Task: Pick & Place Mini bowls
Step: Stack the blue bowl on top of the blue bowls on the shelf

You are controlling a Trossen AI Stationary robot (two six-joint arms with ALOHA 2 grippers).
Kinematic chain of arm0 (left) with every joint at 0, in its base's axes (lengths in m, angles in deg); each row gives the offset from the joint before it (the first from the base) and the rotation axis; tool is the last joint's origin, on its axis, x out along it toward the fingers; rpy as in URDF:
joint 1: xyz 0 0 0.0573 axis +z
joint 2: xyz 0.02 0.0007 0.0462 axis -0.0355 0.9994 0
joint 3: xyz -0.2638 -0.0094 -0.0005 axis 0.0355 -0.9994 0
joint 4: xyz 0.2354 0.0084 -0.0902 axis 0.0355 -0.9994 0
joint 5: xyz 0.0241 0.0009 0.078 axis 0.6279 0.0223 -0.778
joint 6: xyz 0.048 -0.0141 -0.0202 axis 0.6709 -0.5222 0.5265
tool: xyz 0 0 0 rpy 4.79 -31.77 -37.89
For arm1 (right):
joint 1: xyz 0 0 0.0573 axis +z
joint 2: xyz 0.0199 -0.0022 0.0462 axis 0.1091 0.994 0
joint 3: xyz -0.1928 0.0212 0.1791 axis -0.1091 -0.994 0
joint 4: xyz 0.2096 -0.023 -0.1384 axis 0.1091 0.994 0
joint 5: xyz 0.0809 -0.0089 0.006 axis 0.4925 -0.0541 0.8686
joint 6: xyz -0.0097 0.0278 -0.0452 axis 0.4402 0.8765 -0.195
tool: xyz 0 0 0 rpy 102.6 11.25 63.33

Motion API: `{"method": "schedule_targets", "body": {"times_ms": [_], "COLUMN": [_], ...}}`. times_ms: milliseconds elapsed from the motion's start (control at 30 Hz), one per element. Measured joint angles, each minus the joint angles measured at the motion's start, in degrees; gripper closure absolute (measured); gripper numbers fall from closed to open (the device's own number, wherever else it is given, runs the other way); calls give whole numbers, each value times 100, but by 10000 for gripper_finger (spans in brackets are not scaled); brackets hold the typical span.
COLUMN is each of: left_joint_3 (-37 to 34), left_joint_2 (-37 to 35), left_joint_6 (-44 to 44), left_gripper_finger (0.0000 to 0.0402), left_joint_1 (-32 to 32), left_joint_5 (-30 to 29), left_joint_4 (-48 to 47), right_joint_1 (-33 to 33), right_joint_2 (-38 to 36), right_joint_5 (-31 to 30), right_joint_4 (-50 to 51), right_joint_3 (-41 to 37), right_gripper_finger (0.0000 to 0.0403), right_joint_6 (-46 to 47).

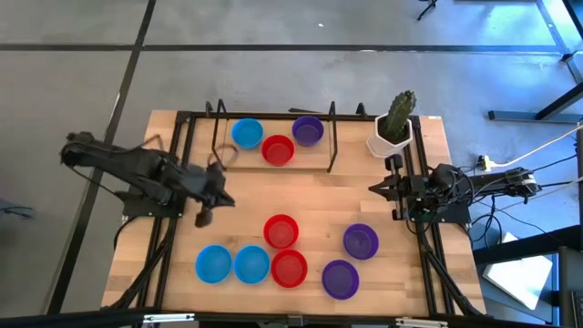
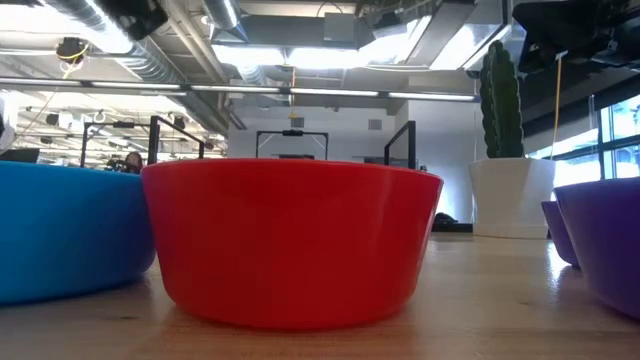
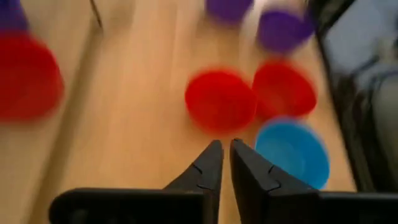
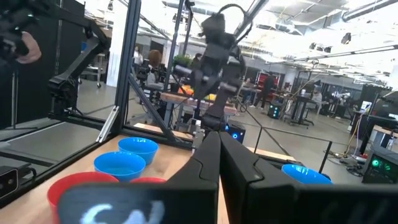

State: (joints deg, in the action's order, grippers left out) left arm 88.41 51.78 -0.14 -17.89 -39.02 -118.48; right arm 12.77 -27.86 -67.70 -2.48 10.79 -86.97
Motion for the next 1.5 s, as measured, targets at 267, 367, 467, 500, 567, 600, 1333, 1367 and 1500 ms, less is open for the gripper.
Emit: {"method": "schedule_targets", "body": {"times_ms": [267,367,467,500,567,600,1333,1367,1500], "left_joint_3": [109,109,109,109,109,109,107,107,107], "left_joint_2": [1089,1439,1770,1871,2080,2183,4055,4124,4323], "left_joint_6": [-1180,-1486,-1922,-2071,-2260,-2325,-2980,-2945,-2825], "left_gripper_finger": [302,270,238,228,210,202,164,164,164], "left_joint_1": [-913,-1291,-1648,-1756,-1949,-2046,-2468,-2468,-2468], "left_joint_5": [97,140,162,166,167,161,401,404,472], "left_joint_4": [-572,-648,-780,-815,-832,-836,-1193,-1192,-1193], "right_joint_1": [0,0,0,0,0,0,0,0,0], "right_joint_2": [0,2,2,2,2,2,2,2,2], "right_joint_5": [0,0,0,0,0,1,46,46,46], "right_joint_4": [142,146,149,168,187,193,218,218,218], "right_joint_3": [0,0,2,2,2,2,4,4,4], "right_gripper_finger": [398,398,398,398,398,398,398,398,398], "right_joint_6": [114,118,125,126,127,127,282,282,282]}}
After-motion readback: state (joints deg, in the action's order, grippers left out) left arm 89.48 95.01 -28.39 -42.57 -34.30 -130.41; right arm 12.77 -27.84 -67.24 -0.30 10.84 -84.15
